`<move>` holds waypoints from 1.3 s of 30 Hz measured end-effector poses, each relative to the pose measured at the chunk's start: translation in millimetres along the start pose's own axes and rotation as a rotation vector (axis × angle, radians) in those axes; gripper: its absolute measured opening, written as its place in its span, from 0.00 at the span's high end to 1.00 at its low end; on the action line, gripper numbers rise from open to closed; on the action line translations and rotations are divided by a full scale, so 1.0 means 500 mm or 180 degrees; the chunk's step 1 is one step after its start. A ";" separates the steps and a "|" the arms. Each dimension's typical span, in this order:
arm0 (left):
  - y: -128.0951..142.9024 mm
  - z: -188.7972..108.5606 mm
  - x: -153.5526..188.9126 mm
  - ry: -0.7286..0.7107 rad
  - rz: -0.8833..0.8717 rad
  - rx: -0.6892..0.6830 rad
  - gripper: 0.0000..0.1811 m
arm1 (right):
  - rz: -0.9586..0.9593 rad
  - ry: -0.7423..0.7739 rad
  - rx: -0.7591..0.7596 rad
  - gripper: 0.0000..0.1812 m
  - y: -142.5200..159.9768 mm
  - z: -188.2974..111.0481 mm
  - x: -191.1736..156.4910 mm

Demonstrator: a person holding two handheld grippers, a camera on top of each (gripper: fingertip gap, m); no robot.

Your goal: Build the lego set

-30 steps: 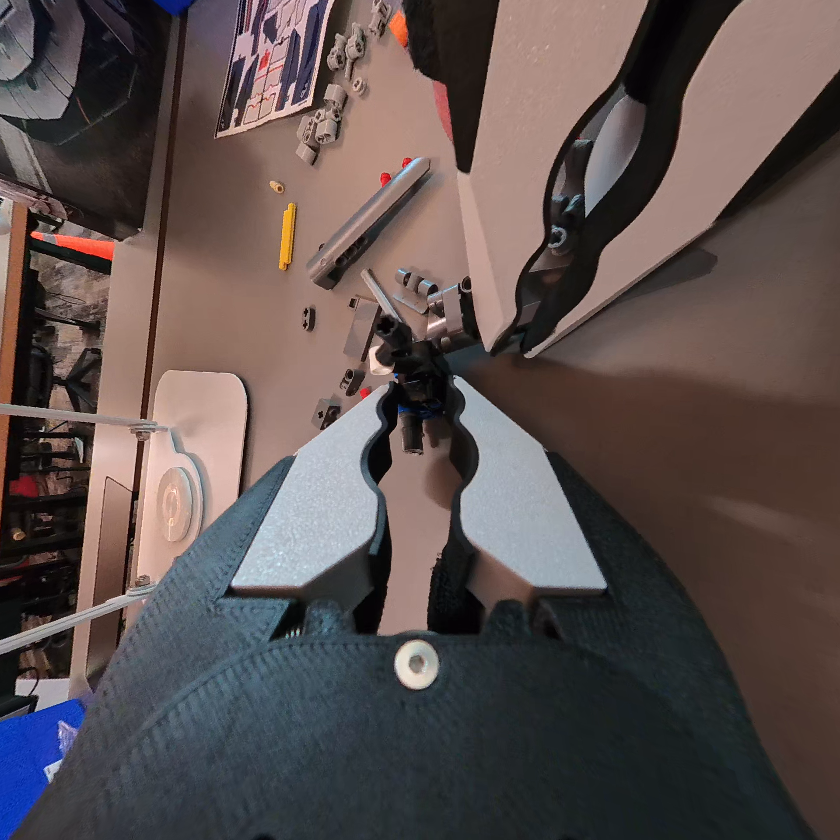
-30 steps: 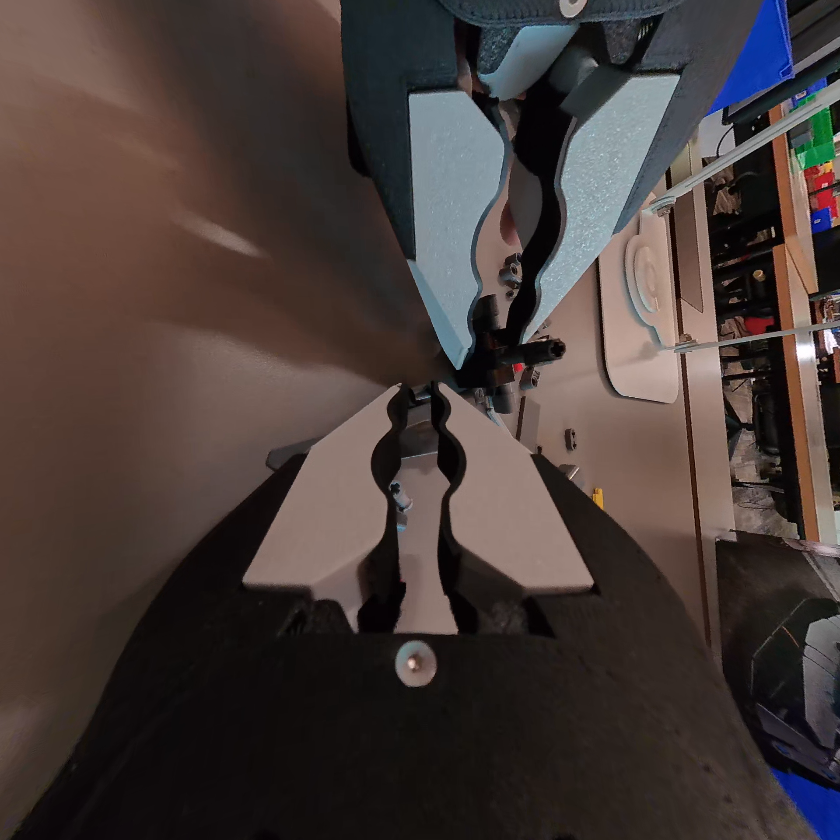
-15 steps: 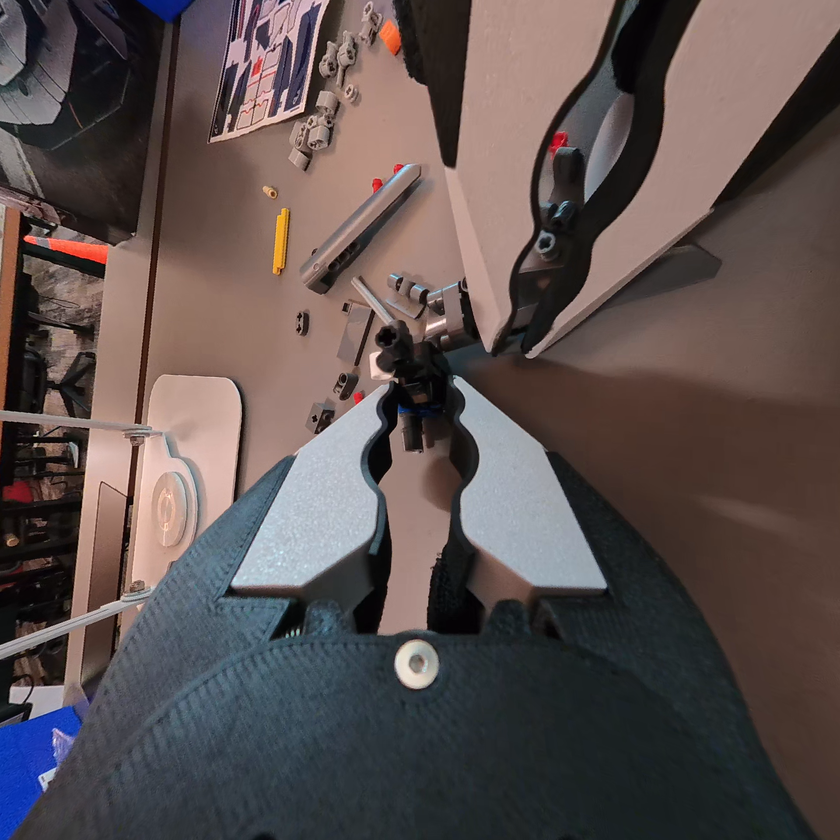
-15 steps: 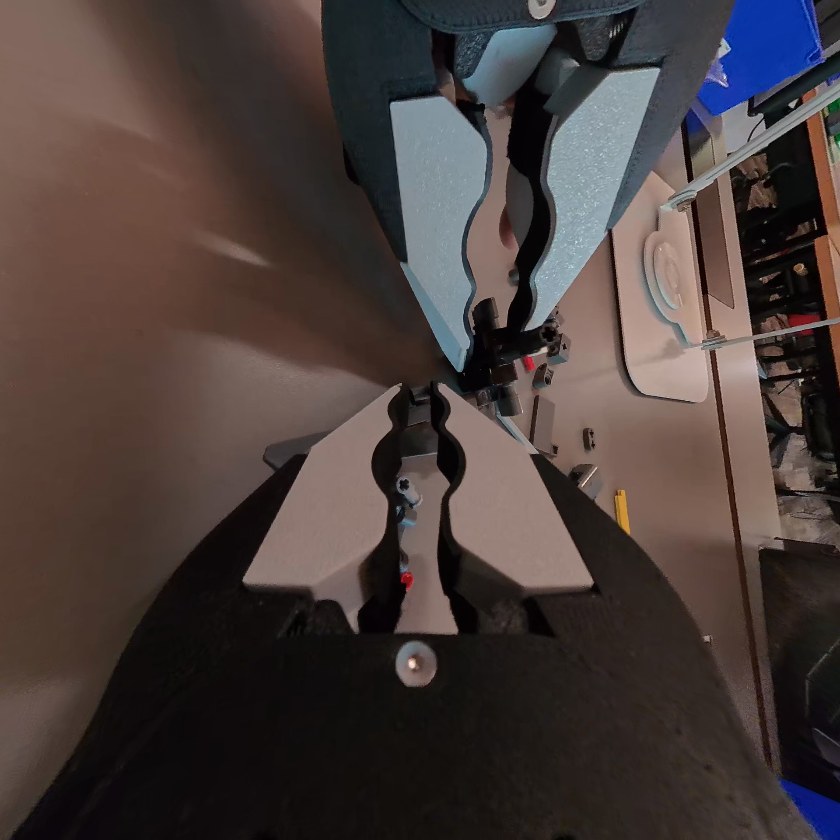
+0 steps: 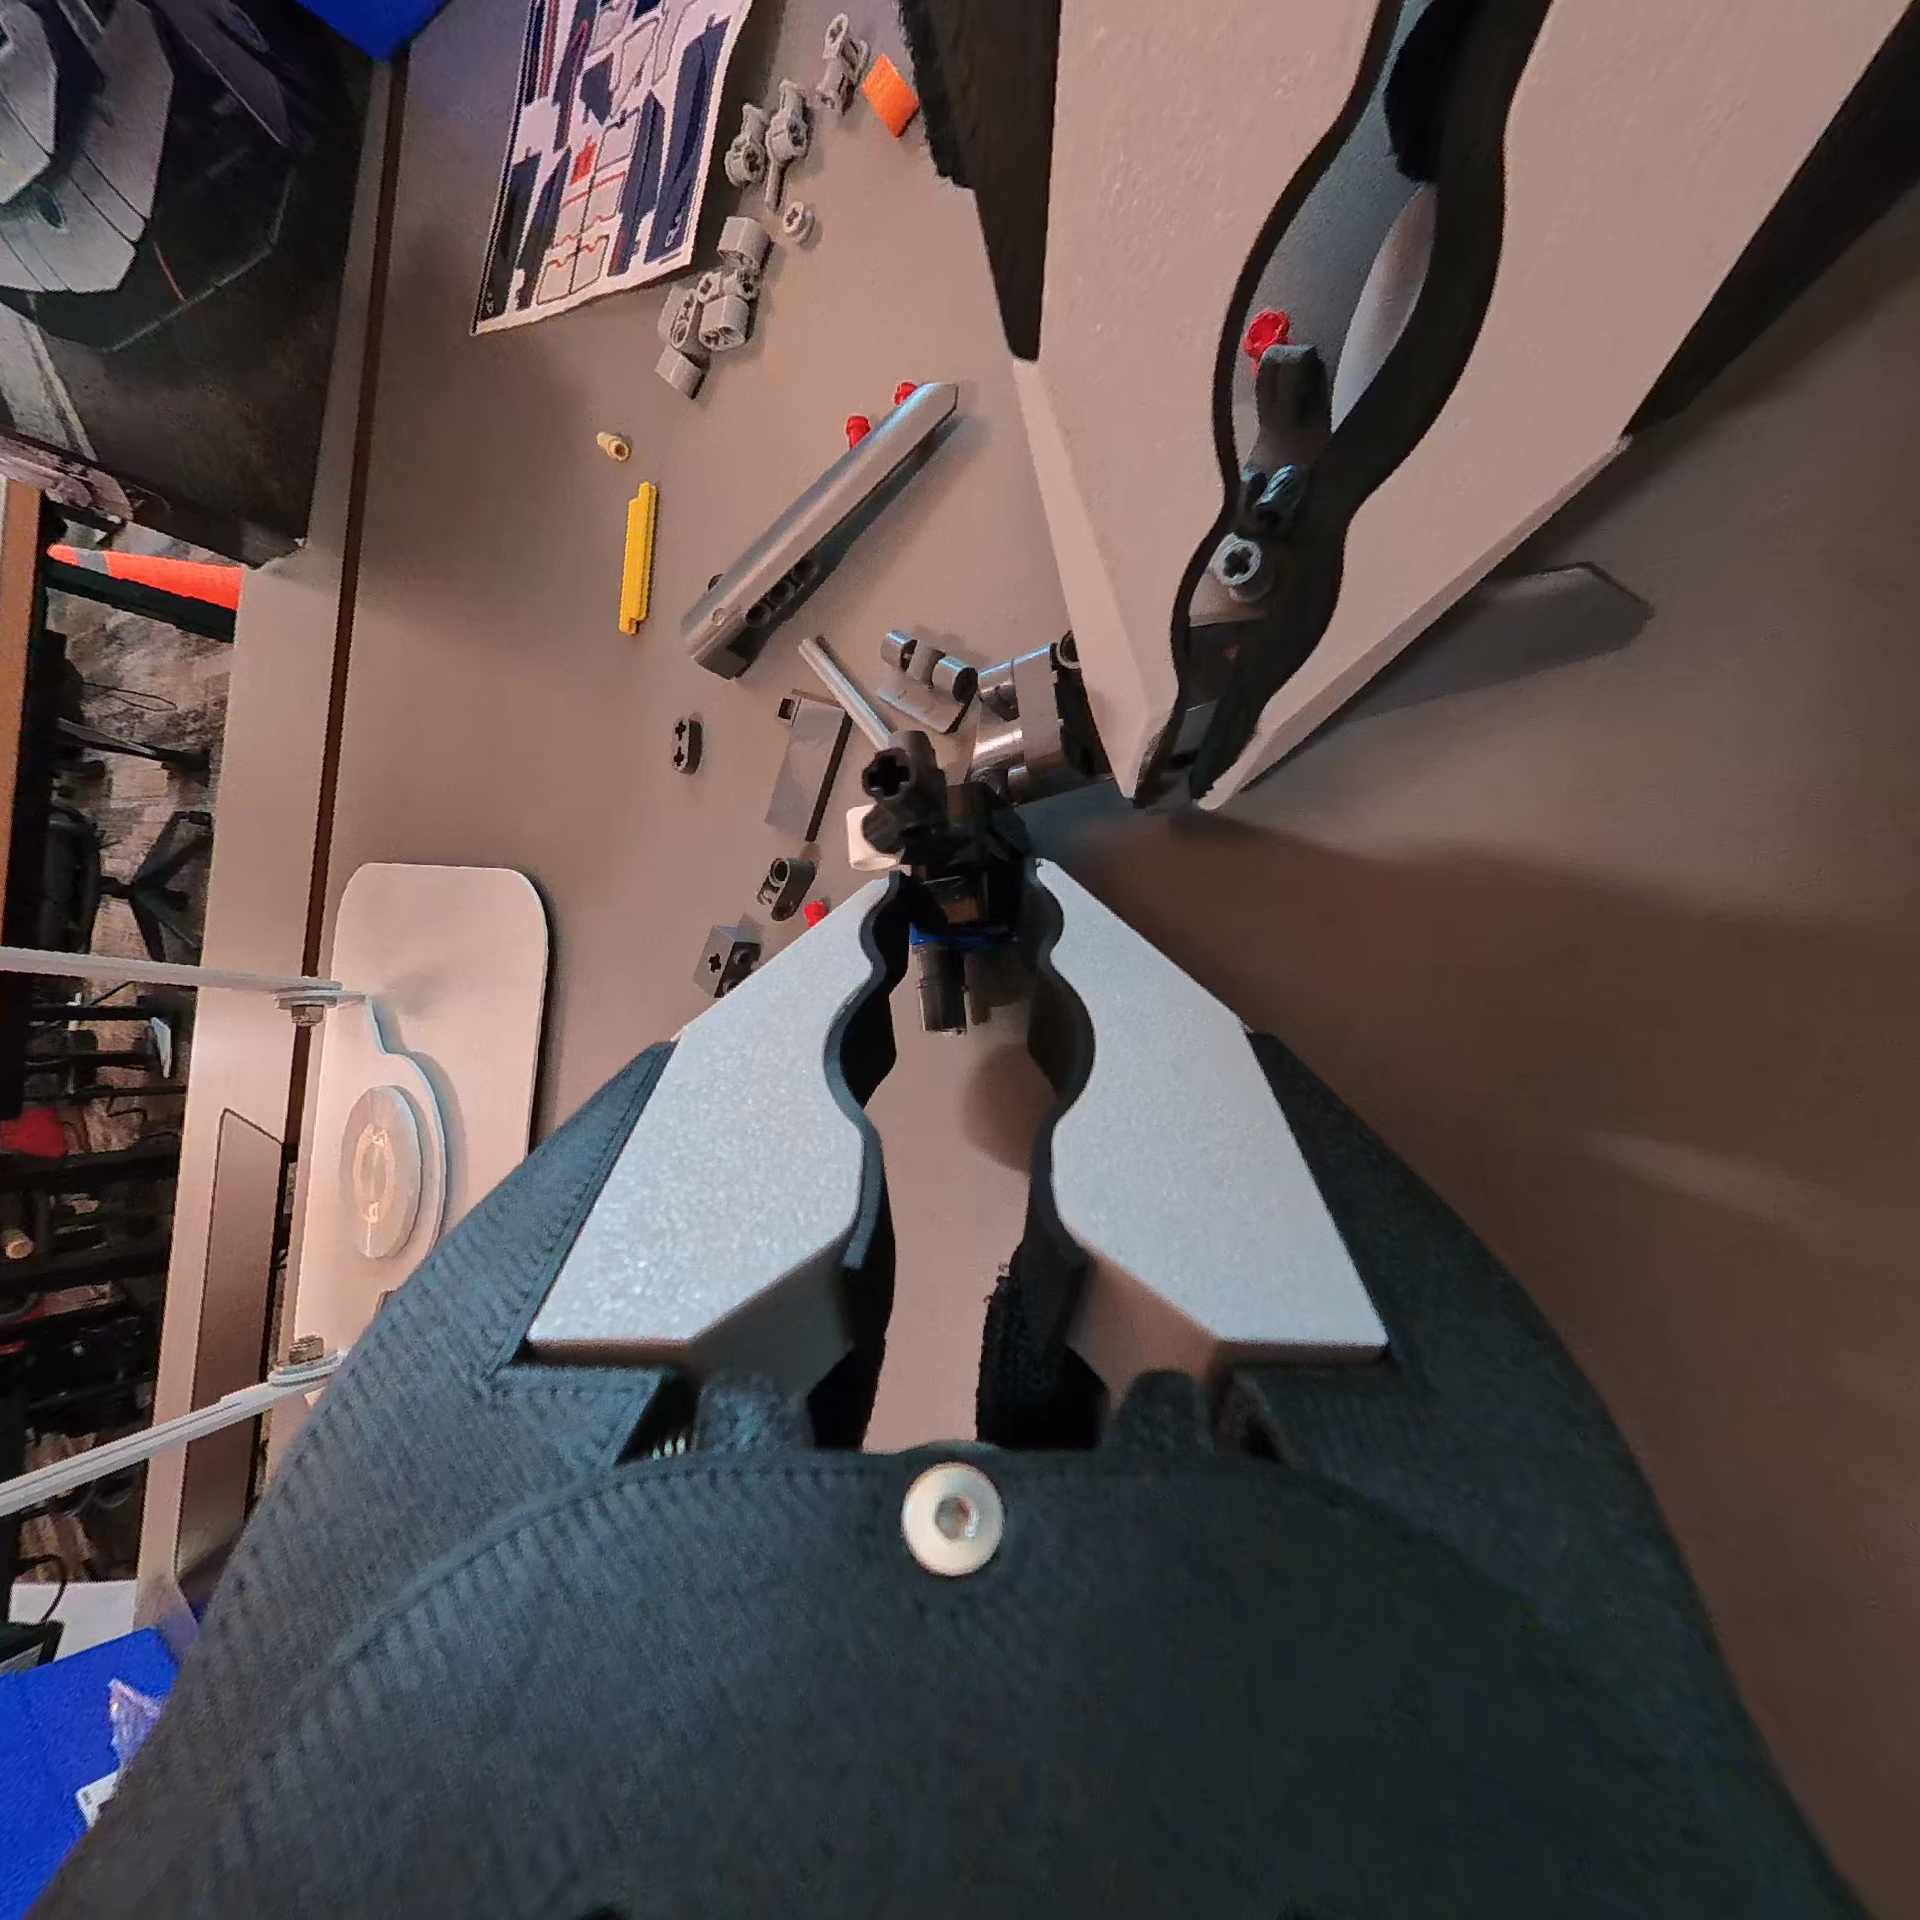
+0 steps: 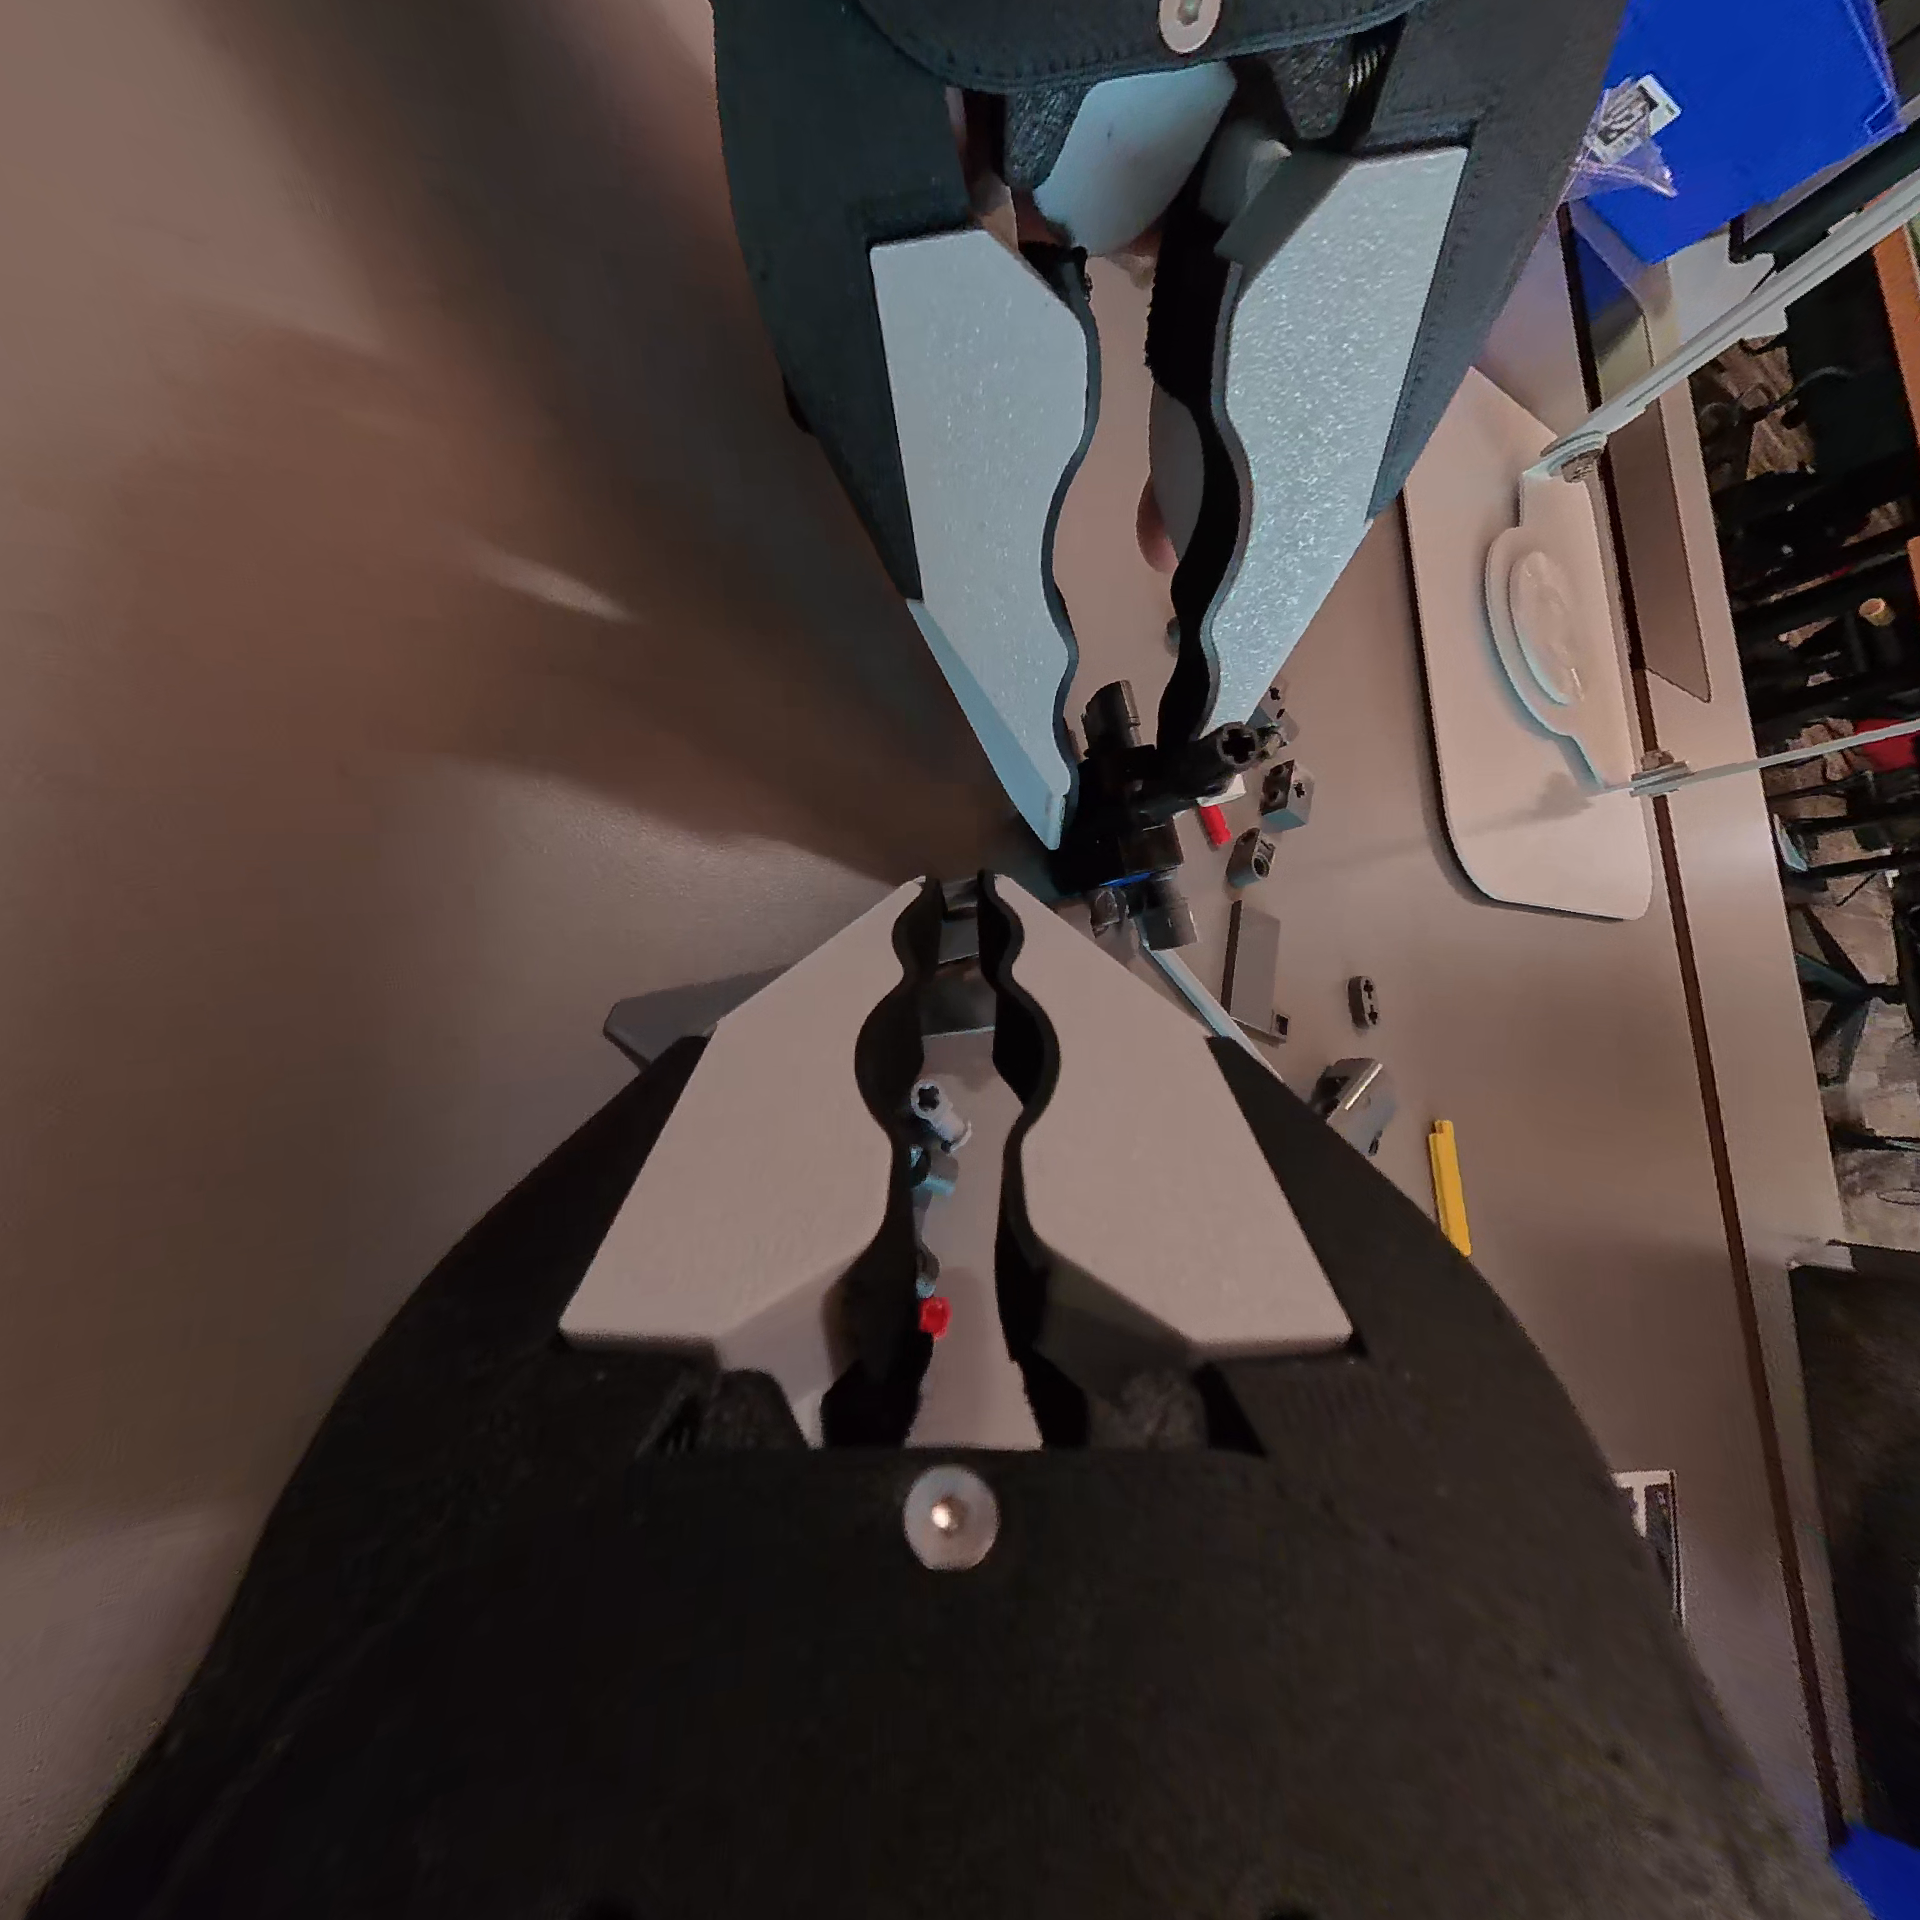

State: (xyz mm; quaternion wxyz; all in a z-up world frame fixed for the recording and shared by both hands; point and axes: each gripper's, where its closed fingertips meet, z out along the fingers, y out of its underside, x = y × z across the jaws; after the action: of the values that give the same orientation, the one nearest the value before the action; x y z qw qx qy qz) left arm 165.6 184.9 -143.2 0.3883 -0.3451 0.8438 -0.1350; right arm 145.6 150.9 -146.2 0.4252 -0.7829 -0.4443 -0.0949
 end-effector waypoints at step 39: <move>-0.010 -0.026 -0.017 0.0276 -0.0547 0.0248 0.90 | -0.0835 0.0537 -0.0353 0.97 -0.014 -0.002 0.015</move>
State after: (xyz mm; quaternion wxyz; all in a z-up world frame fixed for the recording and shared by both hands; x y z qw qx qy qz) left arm 162.3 186.8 -127.1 0.3516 -0.3945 0.8212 -0.2153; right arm 145.0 156.6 -137.4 0.4010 -0.7296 -0.4995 -0.2393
